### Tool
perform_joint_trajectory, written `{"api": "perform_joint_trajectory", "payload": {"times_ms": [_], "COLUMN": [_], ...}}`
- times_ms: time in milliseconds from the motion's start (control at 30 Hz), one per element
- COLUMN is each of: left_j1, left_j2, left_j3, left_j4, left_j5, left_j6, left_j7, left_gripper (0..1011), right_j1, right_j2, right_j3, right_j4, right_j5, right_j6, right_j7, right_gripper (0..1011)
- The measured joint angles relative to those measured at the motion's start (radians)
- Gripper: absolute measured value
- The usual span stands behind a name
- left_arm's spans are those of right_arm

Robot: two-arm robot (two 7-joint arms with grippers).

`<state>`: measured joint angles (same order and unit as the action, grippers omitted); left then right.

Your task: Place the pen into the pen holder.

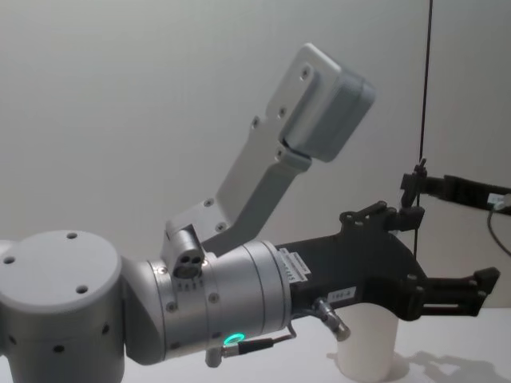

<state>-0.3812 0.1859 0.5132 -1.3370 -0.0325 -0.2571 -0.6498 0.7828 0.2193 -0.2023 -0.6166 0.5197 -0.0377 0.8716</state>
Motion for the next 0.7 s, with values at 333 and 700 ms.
{"api": "perform_joint_trajectory", "payload": {"times_ms": [333, 700], "left_j1": [0.0, 0.0], "left_j2": [0.0, 0.0], "left_j3": [0.0, 0.0], "left_j4": [0.0, 0.0], "left_j5": [0.0, 0.0], "left_j6": [0.0, 0.0], "left_j7": [0.0, 0.0], "left_gripper": [1003, 1003], "right_j1": [0.041, 0.068], "right_j2": [-0.023, -0.046], "right_j3": [-0.033, -0.065], "right_j4": [0.084, 0.152], "right_j5": [-0.019, -0.027], "right_j6": [-0.042, -0.079], "right_j7": [-0.019, -0.042], "right_gripper": [130, 282]}}
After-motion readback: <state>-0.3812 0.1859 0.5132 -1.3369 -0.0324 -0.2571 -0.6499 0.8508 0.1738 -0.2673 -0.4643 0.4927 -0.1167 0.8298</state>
